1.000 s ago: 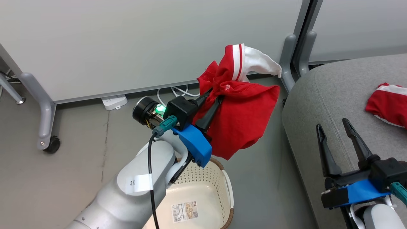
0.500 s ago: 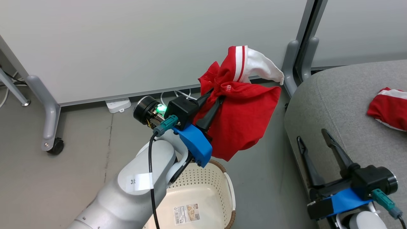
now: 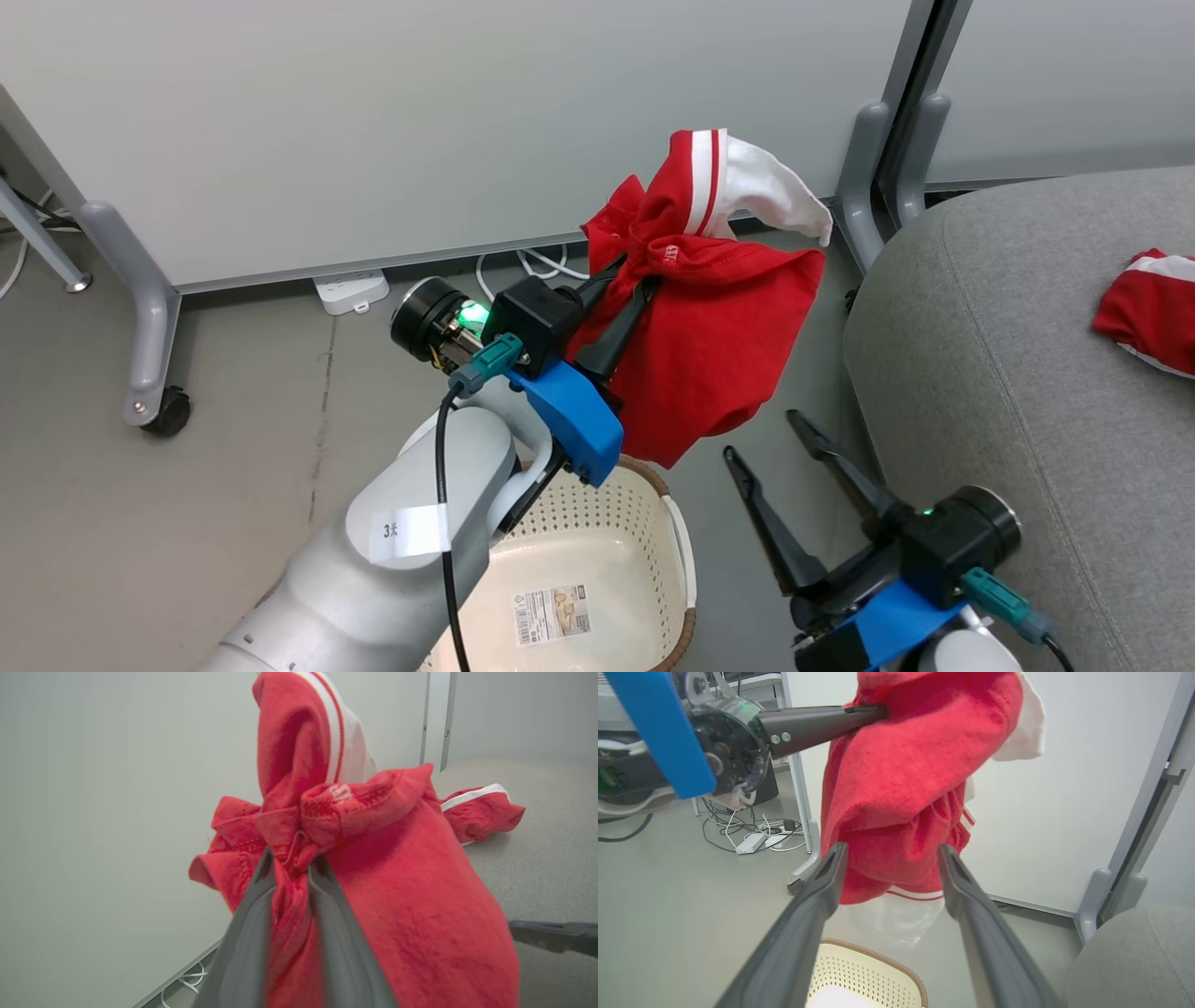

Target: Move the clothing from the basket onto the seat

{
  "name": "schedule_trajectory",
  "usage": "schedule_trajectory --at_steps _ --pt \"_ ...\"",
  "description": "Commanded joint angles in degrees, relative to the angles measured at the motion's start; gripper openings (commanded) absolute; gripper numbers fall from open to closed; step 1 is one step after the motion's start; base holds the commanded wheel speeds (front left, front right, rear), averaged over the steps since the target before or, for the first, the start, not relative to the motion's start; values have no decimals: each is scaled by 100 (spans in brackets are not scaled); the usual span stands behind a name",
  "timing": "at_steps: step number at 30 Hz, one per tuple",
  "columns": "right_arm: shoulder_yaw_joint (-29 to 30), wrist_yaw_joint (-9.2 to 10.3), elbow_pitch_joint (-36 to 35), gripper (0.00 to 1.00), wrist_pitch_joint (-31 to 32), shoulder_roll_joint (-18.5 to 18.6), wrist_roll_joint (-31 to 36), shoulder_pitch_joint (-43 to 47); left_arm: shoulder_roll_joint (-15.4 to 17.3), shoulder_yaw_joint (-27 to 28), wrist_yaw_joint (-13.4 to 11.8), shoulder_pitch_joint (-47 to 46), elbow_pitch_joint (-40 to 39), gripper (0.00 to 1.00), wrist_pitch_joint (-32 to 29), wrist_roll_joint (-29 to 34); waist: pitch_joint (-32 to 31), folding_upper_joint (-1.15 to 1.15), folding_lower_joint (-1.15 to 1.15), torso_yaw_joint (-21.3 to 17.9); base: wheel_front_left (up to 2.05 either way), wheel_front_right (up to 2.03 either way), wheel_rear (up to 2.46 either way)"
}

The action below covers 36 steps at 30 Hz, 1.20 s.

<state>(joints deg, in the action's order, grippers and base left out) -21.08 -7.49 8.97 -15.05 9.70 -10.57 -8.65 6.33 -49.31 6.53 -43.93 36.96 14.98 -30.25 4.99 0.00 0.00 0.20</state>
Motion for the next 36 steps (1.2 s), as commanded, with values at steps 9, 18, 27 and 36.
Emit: schedule_trajectory --at_steps 9,18,27,36 --pt "-433 -1 165 100 -19 -31 -282 -494 -46 20 47 -135 13 0 31 66 115 0 0 69 0 0 0" --pt "-405 -1 594 100 -19 -184 -212 -892 -112 22 52 -177 -2 0 30 110 189 0 0 131 0 0 0" --pt "-223 -1 1064 100 -19 -479 -259 -1223 -177 20 73 -213 -19 0 30 156 256 0 0 170 0 0 0" --pt "-44 -1 1660 100 -19 -672 -261 -1636 -239 9 91 -235 -19 0 31 157 321 0 0 209 0 0 0"
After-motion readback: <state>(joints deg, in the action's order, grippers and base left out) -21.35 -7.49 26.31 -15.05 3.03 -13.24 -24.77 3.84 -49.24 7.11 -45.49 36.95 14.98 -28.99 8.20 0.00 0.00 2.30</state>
